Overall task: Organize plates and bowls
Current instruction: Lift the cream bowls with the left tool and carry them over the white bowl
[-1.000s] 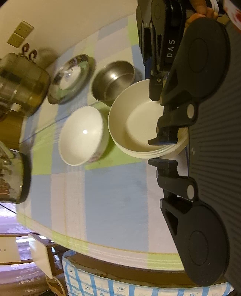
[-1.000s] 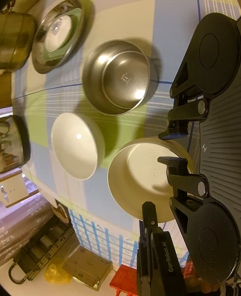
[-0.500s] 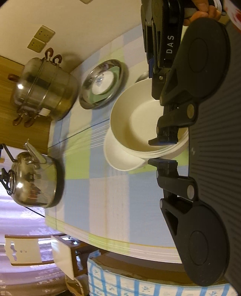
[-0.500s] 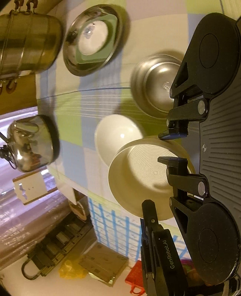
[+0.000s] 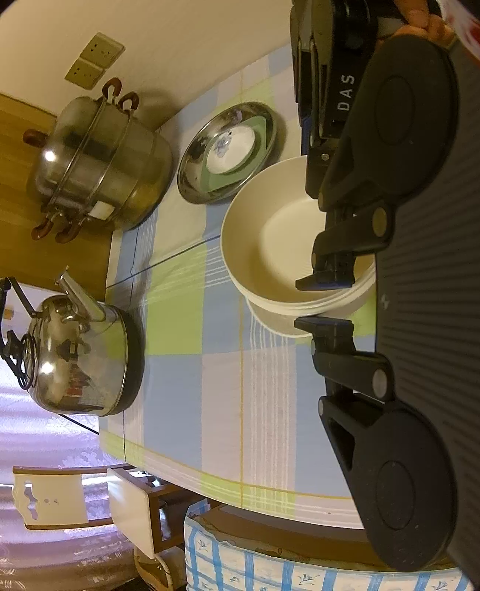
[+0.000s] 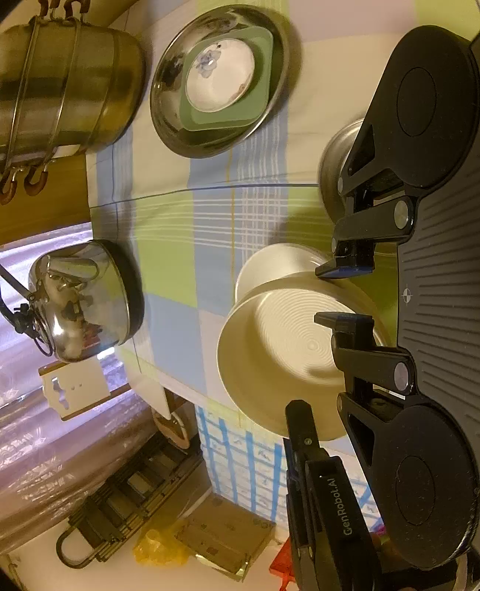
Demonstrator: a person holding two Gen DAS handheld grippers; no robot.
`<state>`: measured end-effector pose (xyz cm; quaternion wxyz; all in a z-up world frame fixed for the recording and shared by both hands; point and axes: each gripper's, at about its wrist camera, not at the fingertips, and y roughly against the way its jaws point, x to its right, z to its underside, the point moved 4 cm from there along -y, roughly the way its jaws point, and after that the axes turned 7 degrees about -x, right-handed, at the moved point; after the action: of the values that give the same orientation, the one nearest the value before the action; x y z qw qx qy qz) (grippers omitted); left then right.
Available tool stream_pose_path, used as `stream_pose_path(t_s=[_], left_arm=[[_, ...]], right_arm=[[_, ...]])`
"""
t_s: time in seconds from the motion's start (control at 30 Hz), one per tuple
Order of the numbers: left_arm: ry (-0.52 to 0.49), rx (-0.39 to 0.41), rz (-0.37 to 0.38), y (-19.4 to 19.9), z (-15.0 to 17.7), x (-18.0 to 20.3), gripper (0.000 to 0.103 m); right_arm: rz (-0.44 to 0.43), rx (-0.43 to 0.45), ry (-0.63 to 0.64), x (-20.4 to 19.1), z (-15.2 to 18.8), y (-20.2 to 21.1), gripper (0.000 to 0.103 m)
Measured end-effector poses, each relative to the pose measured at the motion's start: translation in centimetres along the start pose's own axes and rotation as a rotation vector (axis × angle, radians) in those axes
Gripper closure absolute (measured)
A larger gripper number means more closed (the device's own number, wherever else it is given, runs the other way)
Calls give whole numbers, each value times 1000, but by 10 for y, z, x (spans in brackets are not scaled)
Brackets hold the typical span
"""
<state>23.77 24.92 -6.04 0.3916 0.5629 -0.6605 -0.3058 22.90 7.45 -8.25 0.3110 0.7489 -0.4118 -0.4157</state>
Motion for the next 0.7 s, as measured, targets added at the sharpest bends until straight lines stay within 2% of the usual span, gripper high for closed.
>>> stream_pose_path(t_s=[0.33, 0.7], left_arm=[[25, -28, -4, -26, -17, -7, 90], [44, -79, -7, -49, -18, -13, 90]], right_arm=[[13, -19, -20, 11, -21, -23, 84], [16, -77, -45, 21, -25, -46, 84]])
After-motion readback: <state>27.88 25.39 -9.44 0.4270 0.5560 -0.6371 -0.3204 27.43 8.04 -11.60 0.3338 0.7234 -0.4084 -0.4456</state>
